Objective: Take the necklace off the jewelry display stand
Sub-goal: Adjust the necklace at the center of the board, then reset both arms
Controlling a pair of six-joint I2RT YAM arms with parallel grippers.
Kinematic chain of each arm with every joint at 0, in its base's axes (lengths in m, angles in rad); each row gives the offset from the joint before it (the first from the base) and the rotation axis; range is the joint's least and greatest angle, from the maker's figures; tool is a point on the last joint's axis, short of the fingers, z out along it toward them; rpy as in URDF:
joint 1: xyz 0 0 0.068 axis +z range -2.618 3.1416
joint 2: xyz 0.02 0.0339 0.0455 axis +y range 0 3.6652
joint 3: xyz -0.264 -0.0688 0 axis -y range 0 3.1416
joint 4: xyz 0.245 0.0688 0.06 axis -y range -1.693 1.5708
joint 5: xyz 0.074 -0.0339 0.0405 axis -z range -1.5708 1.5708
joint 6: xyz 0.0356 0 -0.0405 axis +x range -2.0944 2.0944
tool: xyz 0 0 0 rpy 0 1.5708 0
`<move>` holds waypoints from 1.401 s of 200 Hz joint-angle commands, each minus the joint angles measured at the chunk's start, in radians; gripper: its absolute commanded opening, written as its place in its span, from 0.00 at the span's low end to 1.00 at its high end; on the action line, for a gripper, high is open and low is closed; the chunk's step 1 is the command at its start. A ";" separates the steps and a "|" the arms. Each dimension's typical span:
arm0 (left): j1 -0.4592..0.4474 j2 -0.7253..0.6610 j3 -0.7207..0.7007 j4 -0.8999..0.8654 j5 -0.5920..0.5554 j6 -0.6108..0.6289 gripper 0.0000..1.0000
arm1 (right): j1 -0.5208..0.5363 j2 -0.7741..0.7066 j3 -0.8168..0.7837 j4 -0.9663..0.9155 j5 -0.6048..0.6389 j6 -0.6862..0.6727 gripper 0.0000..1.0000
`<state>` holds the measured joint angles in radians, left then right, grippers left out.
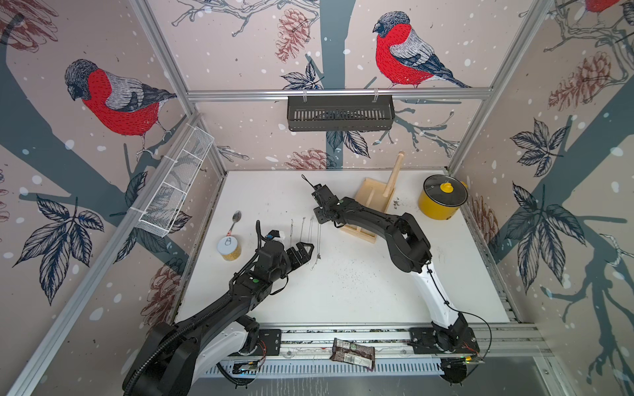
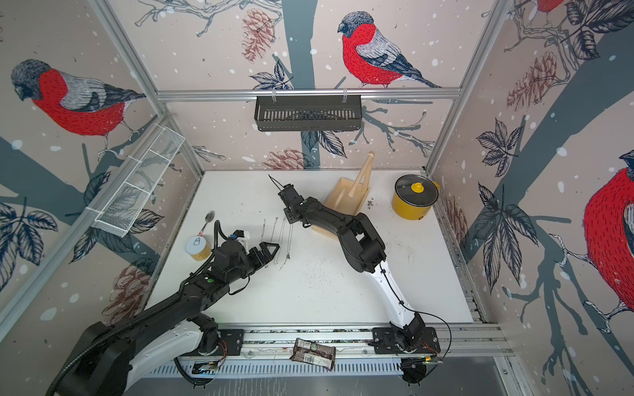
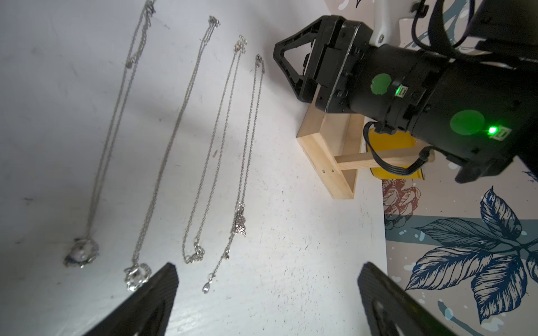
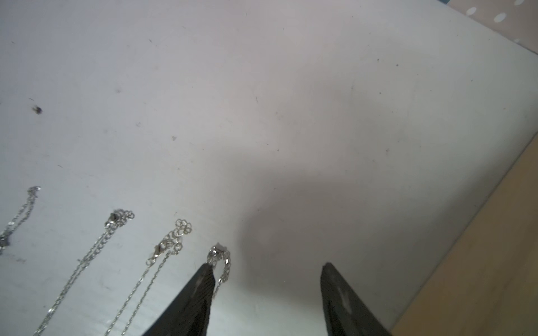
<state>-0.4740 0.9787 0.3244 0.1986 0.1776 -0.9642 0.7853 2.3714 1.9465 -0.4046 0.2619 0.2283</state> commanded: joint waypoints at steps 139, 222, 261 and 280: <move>0.193 0.061 0.483 -0.191 -0.389 0.363 0.97 | -0.159 -0.618 -0.141 0.140 0.102 -0.079 1.00; 0.275 0.158 0.448 -0.094 -0.747 0.537 0.97 | -0.684 -1.064 -0.877 0.454 0.160 0.153 1.00; 0.332 0.208 0.280 0.097 -0.891 0.609 0.97 | -0.703 -1.150 -1.241 0.766 0.216 0.079 1.00; 0.337 0.252 0.228 0.163 -0.932 0.653 0.97 | -0.675 -1.137 -1.326 0.830 0.263 0.032 1.00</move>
<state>-0.1455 1.1961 0.5949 0.2062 -0.6399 -0.3801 0.0864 1.2331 0.6952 0.2134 0.4477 0.3248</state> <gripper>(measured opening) 0.972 0.994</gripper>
